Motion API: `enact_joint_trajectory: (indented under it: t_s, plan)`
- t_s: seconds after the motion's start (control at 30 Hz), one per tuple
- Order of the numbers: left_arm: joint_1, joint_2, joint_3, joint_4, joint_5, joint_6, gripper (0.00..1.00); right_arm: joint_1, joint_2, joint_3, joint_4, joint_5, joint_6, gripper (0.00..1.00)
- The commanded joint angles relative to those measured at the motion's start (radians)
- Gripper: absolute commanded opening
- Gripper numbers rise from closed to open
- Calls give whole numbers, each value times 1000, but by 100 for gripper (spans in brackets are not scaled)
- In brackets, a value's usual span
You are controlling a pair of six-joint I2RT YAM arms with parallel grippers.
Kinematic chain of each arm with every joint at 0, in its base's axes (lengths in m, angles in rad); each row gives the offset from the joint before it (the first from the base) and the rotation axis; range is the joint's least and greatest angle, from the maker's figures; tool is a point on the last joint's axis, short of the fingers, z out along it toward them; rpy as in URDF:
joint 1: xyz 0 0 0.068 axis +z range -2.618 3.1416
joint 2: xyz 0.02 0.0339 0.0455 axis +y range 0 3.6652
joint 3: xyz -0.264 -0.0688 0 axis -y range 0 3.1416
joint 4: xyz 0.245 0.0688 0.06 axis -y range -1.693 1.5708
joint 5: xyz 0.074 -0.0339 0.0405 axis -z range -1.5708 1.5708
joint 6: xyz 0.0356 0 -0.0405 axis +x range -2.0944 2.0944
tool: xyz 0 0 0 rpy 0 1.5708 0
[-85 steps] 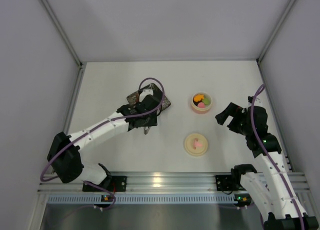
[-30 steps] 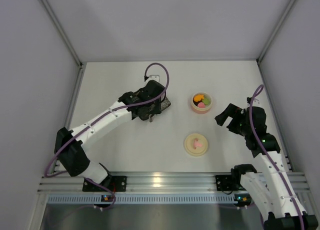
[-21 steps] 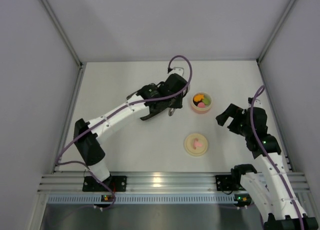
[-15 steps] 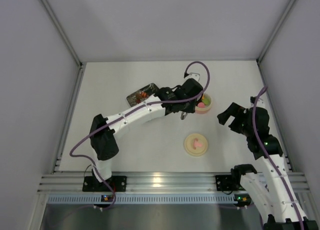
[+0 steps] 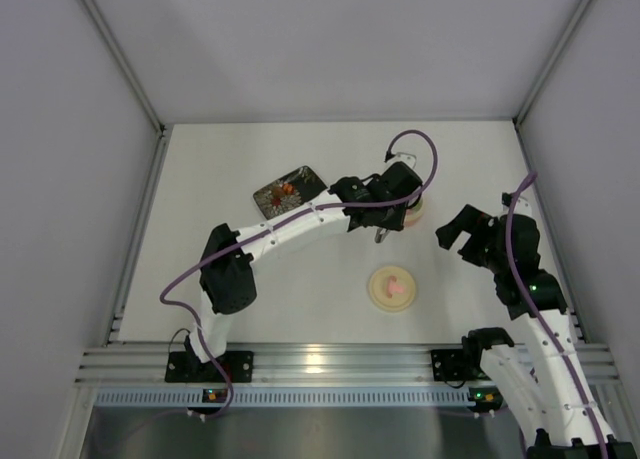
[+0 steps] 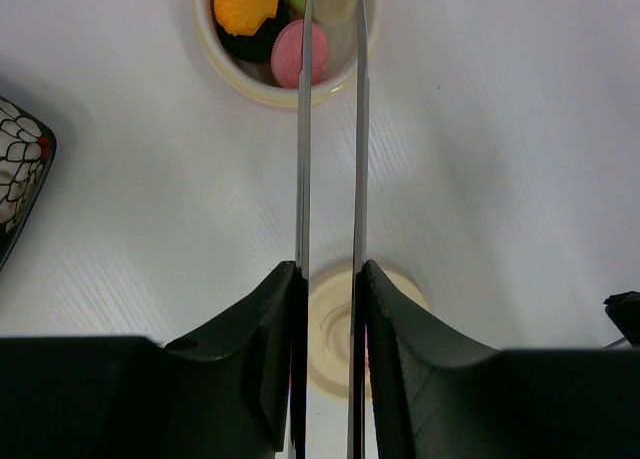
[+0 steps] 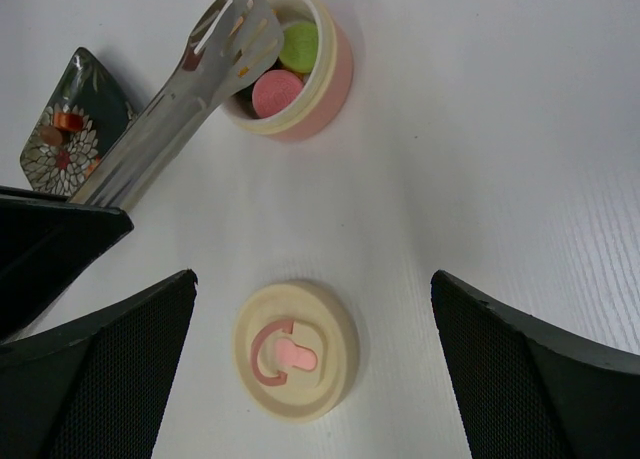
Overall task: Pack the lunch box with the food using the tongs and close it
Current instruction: Place the fake food in the packing box, then pick up the fake food from the plate.
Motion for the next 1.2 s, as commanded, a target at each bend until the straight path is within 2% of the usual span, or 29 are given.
enact_joint_trajectory:
  t_s: [0.0,0.3,0.57,0.73,0.83,0.87,0.97,1.0,1.17]
  plan:
    - [-5,2,61,28,3,6,35,-16,-11,31,-8,12,-14,100]
    - [-5,10,69,22,1,6,42,-16,-10,24,-2,9,-15,99]
    - [-5,13,79,17,-4,8,44,-16,-7,22,3,9,-15,100]
    - [-3,-47,55,5,-89,5,43,-16,-2,24,6,7,-17,100]
    - [21,-137,-23,6,-144,-7,43,-16,3,27,9,4,-18,99]
    - [35,-200,-95,10,-149,-21,43,-16,1,27,9,3,-18,99]
    - [125,-329,-232,49,-152,-52,43,-18,6,22,20,-5,-17,99]
    - [186,-358,-311,52,-149,-59,43,-16,9,21,26,-11,-15,100]
    - [360,-516,-499,66,-157,-70,44,-16,23,16,41,-20,-14,99]
